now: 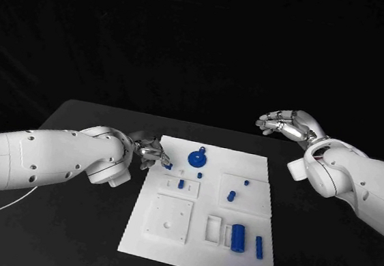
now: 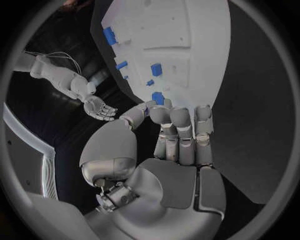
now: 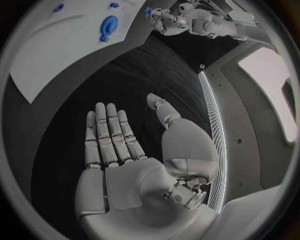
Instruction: Assemble the parts on the task board
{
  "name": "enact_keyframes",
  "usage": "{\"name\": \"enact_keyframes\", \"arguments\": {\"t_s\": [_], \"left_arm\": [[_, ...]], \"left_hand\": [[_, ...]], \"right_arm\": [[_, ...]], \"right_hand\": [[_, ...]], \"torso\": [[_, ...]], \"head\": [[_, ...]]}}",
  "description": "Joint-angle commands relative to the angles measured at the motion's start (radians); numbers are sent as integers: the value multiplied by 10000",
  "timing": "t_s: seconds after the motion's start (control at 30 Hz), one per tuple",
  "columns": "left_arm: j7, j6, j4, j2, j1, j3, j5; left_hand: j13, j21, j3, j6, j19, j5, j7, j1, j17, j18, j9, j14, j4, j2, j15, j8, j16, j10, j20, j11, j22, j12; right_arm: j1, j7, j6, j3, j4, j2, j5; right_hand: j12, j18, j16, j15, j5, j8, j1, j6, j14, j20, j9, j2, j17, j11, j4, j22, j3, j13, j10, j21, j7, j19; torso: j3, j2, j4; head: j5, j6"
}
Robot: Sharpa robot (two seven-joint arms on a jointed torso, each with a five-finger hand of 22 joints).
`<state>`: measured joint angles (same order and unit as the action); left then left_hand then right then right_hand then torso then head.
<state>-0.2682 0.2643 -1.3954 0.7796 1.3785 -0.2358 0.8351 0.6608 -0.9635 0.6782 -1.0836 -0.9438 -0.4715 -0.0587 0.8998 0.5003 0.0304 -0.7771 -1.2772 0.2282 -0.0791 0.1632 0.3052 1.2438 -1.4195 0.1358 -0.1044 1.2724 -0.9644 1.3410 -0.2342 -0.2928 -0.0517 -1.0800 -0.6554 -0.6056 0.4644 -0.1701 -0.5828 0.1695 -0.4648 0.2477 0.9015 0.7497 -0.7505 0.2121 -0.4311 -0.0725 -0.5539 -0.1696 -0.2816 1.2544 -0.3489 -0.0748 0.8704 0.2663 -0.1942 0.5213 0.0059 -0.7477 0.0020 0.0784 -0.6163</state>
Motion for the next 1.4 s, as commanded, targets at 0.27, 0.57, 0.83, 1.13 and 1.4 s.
{"name": "enact_keyframes", "arguments": {"t_s": [0.27, 0.57, 0.83, 1.13, 1.4], "left_arm": [[-383, 48, -234, -61, -202, -59, 1008], [-714, -162, -161, -165, -328, -60, 1535], [-902, -317, -136, -223, -365, -60, 1879], [-1030, -448, -120, -271, -397, -60, 2003], [-1067, -421, -46, -369, -405, -59, 2023]], "left_hand": [[28, -70, 84, -1210, -70, -41, 581, 103, 22, -34, -74, -79, -32, 106, 76, 29, 90, 58, 1208, -61, 38, -101], [41, -77, 91, -1219, -66, -80, 587, 103, 32, -33, -88, -68, 1, 103, 83, 35, 123, 73, 1215, -67, 61, -137], [47, -82, 89, -1226, -68, -87, 589, 96, 36, -33, -93, -68, 4, 93, 85, 39, 138, 74, 1217, -69, 70, -154], [52, -89, 86, -1221, -76, -80, 587, 73, 39, -35, -96, -62, -15, 102, 89, 34, 153, 81, 1219, -68, 81, -173], [54, -92, 83, -1217, -79, -58, 586, 59, 39, -35, -96, -55, -26, 99, 92, 31, 160, 87, 1220, -66, 88, -182]], "right_arm": [[8, 34, 10, 11, -38, -42, 45], [9, 27, -14, 11, -52, -61, 45], [9, 23, -21, 11, -60, -71, 45], [9, 15, -15, 11, -57, -66, 45], [9, 31, -59, 11, -77, -71, 45]], "right_hand": [[-47, -62, -51, 12, -45, 75, -45, 29, 67, 20, 16, 15, 22, -46, -10, 30, 5, 19, 47, -72, -307, -47], [-46, -64, -57, 12, -30, 79, -35, 31, 66, 21, 19, 13, 26, -45, -16, 36, 2, 23, 50, -77, -306, -45], [-45, -65, -61, 12, -28, 81, -35, 33, 66, 23, 21, 13, 30, -45, -15, 40, 2, 25, 52, -80, -307, -43], [-44, -65, -65, 12, -29, 84, -38, 35, 65, 26, 23, 13, 34, -45, -12, 45, 2, 28, 54, -85, -306, -40], [-44, -66, -67, 12, -30, 85, -39, 35, 65, 27, 24, 14, 36, -45, -11, 47, 2, 29, 54, -87, -306, -39]], "torso": [[-1, -5, -23], [6, -3, -24], [2, 0, -27], [-4, -6, -22], [1, -3, -18]], "head": [[130, -72], [117, -102], [112, -111], [99, -119], [101, -129]]}}
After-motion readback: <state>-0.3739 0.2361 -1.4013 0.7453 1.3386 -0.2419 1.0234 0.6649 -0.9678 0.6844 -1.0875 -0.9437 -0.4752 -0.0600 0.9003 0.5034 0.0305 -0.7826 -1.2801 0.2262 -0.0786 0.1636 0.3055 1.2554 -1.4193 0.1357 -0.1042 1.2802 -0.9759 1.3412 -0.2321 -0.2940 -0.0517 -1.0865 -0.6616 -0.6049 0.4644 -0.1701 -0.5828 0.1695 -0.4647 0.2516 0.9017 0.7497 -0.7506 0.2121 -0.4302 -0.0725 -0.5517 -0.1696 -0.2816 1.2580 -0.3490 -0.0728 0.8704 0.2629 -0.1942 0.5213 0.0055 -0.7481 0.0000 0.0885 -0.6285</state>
